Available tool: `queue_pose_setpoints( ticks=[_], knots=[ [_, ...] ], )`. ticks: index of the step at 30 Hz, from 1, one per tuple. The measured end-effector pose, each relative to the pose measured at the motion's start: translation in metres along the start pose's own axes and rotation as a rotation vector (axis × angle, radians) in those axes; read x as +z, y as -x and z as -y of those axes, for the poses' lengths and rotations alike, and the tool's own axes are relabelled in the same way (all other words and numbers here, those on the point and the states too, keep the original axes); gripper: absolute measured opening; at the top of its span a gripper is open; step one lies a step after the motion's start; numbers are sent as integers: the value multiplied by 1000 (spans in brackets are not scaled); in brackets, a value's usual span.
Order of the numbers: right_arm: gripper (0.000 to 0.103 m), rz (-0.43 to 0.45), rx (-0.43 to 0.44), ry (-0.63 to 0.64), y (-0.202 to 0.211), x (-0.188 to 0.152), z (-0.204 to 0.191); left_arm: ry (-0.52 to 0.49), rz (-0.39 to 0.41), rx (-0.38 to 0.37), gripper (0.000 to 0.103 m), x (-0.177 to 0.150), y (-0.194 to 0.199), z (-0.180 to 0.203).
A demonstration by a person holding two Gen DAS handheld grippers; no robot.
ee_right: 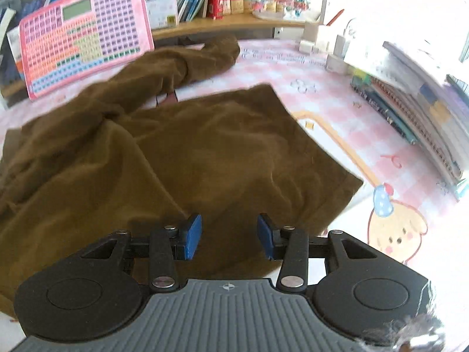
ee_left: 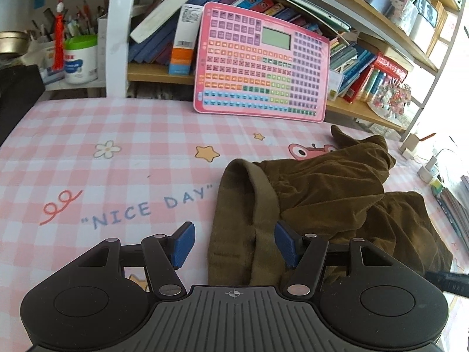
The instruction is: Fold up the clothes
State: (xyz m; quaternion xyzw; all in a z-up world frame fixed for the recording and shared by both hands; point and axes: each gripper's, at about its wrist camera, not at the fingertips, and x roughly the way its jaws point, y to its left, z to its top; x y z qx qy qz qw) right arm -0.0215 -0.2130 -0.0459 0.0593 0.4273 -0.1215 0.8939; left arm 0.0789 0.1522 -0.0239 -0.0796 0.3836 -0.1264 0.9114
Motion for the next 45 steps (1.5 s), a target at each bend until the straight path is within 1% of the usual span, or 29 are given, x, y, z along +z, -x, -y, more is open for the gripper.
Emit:
queue_pose_setpoints(
  ticks=[2,4,7,9,11,13,15,16,18,20,22,23,26,27,28,29,30,31,32,34,35,37,39,41,45],
  knots=[
    [40,3,-2,5,-1,-2,-1,-3,0,-11,60,3,-6,0],
    [40,6,-2,9,-1,-2,-2,-6,1,-26,56,7,-12,1],
    [40,3,3,16,-2,0,-3,-11,5,-82,48,13,-23,6],
    [40,2,6,13,-2,0,-2,-14,0,-117,46,16,-34,11],
    [40,-1,11,2,-3,1,-1,-11,-18,-120,37,19,-47,14],
    [40,-3,12,-1,-3,1,-1,1,-42,-122,33,21,-59,16],
    [40,-6,13,-3,-3,1,-1,9,-63,-123,32,21,-69,16],
    [40,-7,14,-4,-4,2,-1,9,-72,-121,30,21,-73,17],
    [40,-8,16,-7,-4,2,0,14,-81,-115,20,19,-77,16],
    [40,-9,19,-10,-4,1,1,15,-78,-119,7,18,-74,15],
    [40,-9,20,-11,-4,1,0,-5,-63,-120,3,18,-64,16],
    [40,-10,19,-12,-4,1,0,-4,-27,-137,2,20,-50,16],
    [40,-18,21,-17,-4,3,1,19,124,-213,2,31,6,17],
    [40,-19,22,-18,-4,3,1,46,170,-211,2,35,20,11],
    [40,-19,21,-19,-4,3,1,84,213,-195,2,39,32,2],
    [40,-20,21,-21,-5,4,1,119,228,-147,2,41,34,-12],
    [40,-20,22,-22,-5,4,1,152,228,-82,2,42,31,-28],
    [40,-20,24,-22,-5,4,0,167,203,-8,2,41,21,-43],
    [40,-19,29,-19,-6,5,-1,184,140,57,2,37,4,-59],
    [40,-19,47,1,-7,6,-4,227,56,116,3,27,-20,-82],
    [40,-19,54,12,-7,7,-6,237,41,122,5,22,-27,-88],
    [40,-20,59,32,-9,8,-9,249,49,119,9,17,-30,-92],
    [40,-22,67,42,-10,10,-9,281,55,114,11,16,-30,-95],
    [40,-23,76,53,-11,11,-8,304,58,118,15,15,-26,-95],
    [41,-23,89,72,-12,12,-9,308,79,135,18,9,-8,-92]
  ],
)
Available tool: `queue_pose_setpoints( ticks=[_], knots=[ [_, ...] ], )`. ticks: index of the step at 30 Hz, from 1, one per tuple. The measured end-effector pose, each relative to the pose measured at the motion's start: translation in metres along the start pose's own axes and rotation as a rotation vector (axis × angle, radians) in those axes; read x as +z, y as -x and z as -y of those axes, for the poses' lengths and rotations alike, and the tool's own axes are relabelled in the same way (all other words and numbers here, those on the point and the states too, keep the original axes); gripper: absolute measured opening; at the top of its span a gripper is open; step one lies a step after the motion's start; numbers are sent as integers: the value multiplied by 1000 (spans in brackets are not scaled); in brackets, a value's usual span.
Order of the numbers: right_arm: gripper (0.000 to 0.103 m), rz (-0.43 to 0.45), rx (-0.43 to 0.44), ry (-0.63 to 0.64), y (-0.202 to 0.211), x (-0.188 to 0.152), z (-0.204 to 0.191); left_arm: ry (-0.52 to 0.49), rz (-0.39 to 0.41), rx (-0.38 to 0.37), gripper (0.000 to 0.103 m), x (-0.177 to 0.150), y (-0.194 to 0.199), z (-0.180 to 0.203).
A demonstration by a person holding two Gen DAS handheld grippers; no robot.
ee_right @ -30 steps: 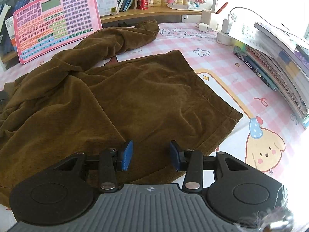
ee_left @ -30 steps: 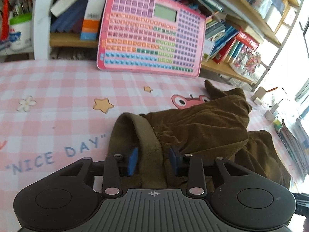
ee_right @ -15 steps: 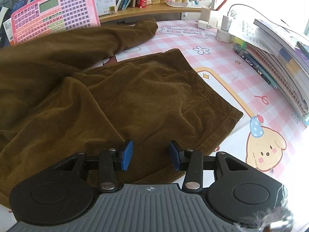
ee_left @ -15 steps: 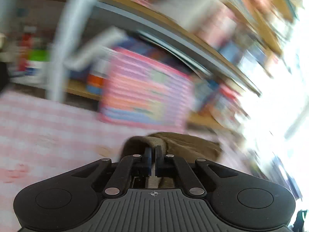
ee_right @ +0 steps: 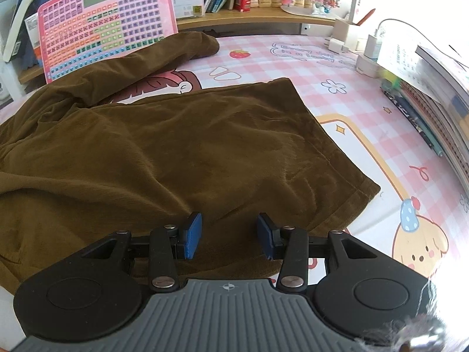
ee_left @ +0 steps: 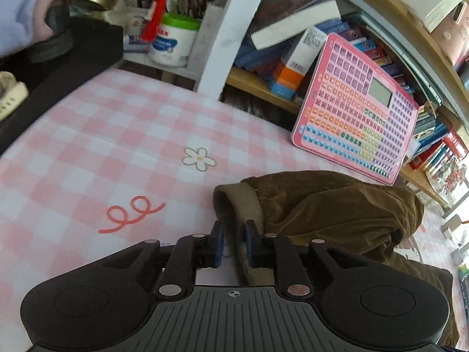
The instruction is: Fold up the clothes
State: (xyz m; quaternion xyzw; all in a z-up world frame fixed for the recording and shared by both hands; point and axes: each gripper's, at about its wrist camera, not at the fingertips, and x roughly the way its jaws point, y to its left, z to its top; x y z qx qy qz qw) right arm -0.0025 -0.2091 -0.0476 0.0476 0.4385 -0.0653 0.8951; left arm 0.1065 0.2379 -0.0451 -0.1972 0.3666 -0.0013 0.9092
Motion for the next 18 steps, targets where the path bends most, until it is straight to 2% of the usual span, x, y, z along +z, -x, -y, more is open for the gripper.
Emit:
queue_pose_setpoints(
  ticks=[9,13,16,18],
  knots=[
    [41,12,23,31,0,-1,2,77,8,-15,20,-25,44,-7],
    [41,18,27,39,-1,-1,2,82,-13,-45,21,-34,53,-4],
    [41,18,28,38,-1,0,1,78,-37,-58,35,-41,54,0],
    [41,17,27,19,0,0,2,76,-63,-70,38,-44,51,3]
  ],
)
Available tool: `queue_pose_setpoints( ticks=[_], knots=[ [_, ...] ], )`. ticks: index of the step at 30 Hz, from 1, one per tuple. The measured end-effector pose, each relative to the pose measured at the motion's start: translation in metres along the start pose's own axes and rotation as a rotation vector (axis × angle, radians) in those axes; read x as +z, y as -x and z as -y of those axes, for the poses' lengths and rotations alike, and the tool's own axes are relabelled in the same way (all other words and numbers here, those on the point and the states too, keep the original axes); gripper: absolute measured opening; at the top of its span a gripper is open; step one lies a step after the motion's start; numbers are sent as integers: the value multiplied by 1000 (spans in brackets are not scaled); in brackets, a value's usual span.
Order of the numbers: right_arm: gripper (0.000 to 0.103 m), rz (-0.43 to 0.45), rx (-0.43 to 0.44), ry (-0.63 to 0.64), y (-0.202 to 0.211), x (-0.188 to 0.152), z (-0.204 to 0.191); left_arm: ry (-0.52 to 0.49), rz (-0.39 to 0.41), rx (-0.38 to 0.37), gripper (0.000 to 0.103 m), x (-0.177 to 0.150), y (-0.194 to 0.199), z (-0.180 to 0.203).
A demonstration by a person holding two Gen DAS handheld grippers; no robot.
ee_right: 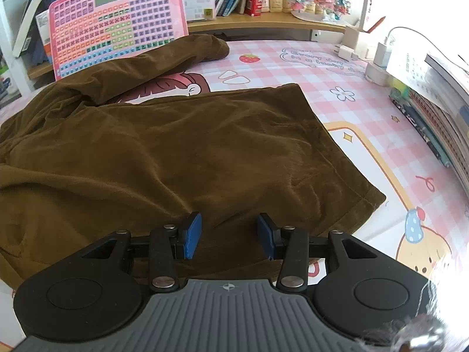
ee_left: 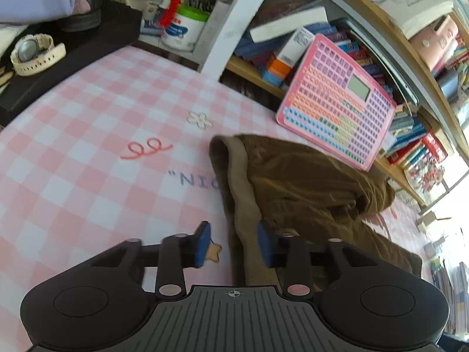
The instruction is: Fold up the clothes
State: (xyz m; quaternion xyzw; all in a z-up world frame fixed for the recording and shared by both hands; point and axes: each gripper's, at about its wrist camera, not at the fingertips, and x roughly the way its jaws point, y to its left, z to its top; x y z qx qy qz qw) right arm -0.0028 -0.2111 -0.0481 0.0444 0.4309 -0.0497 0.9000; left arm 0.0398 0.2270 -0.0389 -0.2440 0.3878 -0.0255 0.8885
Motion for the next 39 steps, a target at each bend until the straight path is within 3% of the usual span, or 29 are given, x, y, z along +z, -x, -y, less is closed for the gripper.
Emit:
queue_pose_setpoints(
  ticks=[2,5,10,16,20,22,24,25,26,28,31,33,34,37,39],
  knots=[
    [40,1,0,-25,2,-1,1,-5,-41,-11,48,-4,-5,4],
    [40,7,-7,-42,7,-4,4,-2,-76,0,48,-10,-4,7],
    [40,0,-40,-58,12,-8,11,124,-117,-7,48,-15,12,-9],
    [40,-5,-58,-71,11,-10,11,481,-232,-166,57,-37,18,-35],
    [40,-4,-50,-64,11,-9,4,651,-273,-214,58,-52,2,-37],
    [40,-1,-48,-60,12,-8,1,720,-249,-207,54,-54,-4,-38],
    [40,2,-52,-61,14,-9,0,760,-224,-200,43,-54,-9,-41],
    [40,3,-55,-64,16,-10,0,778,-211,-196,24,-54,-11,-42],
    [40,3,-59,-69,16,-10,0,783,-199,-201,13,-52,-12,-44],
    [40,1,-70,-83,17,-11,2,711,-160,-192,10,-43,-4,-39],
    [39,-1,-84,-120,21,-13,8,286,76,-78,9,-14,44,-13],
    [39,4,-92,-160,24,-13,14,166,145,-2,9,-4,61,-17],
    [40,8,-98,-179,26,-13,18,168,127,23,10,-1,62,-28],
    [40,15,-124,-215,29,-16,26,321,-16,65,10,-9,46,-72],
    [40,3,-137,-228,30,-20,29,386,-22,37,12,-17,46,-88]
  ],
)
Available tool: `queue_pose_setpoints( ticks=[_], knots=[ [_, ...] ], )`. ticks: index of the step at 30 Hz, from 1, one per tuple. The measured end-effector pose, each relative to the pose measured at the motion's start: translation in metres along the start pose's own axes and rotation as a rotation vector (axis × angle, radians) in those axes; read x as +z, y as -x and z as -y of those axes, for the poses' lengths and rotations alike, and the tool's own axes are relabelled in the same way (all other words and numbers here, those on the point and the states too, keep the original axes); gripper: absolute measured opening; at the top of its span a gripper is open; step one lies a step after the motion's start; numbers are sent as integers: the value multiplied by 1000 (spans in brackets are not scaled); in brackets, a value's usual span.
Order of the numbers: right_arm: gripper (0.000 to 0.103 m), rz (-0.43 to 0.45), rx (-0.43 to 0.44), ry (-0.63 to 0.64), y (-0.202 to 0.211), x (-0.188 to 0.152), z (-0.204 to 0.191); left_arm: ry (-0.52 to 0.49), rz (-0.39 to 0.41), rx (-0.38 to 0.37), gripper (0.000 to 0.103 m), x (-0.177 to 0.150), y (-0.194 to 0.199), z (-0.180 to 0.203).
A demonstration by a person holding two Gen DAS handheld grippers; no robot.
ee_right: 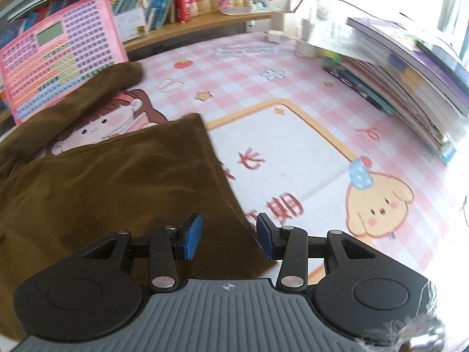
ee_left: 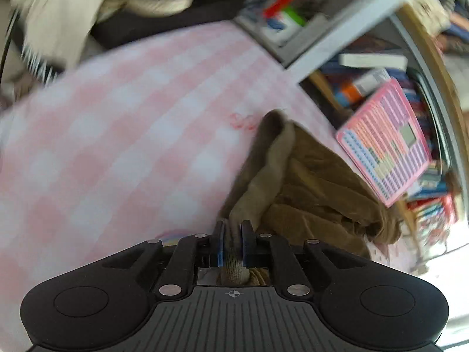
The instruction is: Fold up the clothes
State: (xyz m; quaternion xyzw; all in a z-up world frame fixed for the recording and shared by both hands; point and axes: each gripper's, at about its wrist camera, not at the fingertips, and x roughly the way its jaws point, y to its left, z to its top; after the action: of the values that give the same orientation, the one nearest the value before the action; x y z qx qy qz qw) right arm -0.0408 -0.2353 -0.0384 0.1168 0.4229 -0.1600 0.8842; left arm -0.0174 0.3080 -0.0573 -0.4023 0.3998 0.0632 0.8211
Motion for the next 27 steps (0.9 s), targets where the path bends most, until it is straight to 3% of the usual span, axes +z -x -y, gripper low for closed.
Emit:
queue_pose_setpoints(
  ticks=[8,10,11,14,18,22,25,27],
  knots=[
    [38,-27,-34,25,0,-11,2,-5,-4,-3,13,3,-2,-5],
    [30,-30,-26,43,0,-11,0,-7,-7,-5,13,3,-3,-6],
    [17,-34,-16,58,0,-10,-1,-7,-10,-9,13,2,-1,-8],
    [10,-44,-23,97,2,-9,-2,-17,-30,-26,14,-1,0,-7],
    [10,-18,-128,93,4,-13,10,-62,-89,-70,15,-13,-8,2],
    [12,-19,-175,109,0,-10,16,-86,-120,-92,16,-24,-15,7],
    [33,-8,-203,75,3,-9,11,-48,-138,-119,16,-22,-17,2],
    [36,25,-189,93,10,-14,-3,-22,-152,-141,13,-21,-19,0]
  ],
)
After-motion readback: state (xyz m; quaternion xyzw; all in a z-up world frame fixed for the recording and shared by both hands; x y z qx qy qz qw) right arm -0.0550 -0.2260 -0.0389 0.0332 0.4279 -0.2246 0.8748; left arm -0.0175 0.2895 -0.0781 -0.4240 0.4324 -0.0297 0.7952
